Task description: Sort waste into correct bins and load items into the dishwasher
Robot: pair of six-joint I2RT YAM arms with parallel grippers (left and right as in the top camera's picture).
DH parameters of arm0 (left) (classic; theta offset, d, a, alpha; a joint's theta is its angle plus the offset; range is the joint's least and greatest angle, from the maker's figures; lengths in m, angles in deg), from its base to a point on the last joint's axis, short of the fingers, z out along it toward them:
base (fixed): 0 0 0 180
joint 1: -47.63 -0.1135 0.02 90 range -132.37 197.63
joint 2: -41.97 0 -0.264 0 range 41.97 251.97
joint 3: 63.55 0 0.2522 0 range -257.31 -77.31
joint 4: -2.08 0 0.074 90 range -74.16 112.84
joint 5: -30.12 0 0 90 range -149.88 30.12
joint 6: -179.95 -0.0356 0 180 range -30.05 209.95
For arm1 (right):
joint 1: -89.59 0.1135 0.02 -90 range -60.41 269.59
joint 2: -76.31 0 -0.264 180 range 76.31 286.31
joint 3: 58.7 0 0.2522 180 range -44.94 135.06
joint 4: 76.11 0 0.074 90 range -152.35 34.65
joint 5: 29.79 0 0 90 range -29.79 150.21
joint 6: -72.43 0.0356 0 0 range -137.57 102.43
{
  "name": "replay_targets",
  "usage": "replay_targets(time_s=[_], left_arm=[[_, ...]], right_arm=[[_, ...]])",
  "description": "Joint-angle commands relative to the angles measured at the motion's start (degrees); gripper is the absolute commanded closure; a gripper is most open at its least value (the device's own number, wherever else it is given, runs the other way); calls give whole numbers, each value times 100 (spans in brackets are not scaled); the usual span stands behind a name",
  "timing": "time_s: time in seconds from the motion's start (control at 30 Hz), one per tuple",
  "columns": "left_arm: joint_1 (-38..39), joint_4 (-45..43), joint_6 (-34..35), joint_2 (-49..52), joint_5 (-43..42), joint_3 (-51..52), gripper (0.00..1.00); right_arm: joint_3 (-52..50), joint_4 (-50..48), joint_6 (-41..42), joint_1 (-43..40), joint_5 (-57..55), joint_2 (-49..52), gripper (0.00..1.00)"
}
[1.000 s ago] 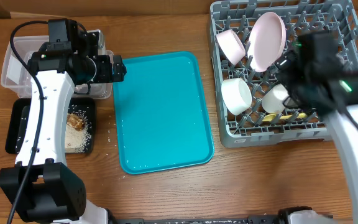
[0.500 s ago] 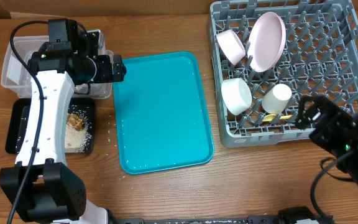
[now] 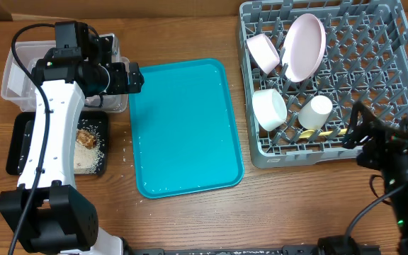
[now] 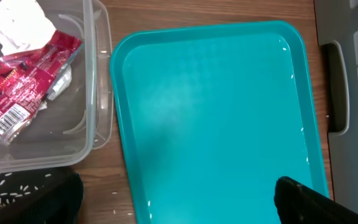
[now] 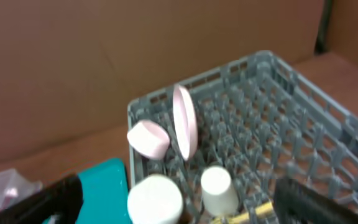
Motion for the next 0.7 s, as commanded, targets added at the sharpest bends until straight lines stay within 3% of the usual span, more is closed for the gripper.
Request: replay_targets(time_s=[0.0, 0.3, 0.47, 0.67], left_arm=[[0, 11, -66, -42, 11, -118, 0], [0, 11, -66, -42, 11, -118, 0], [0, 11, -66, -42, 9, -118, 0], [0, 11, -66, -42, 11, -118, 0]], right_arm=[[-1580, -1099, -363, -326, 481, -1010, 0], [-5342, -3654, -339, -640, 1207, -3228, 0], [-6347, -4343, -341, -638, 1226, -3862, 0], [-6837, -4413, -203, -634, 1274, -4006, 0]])
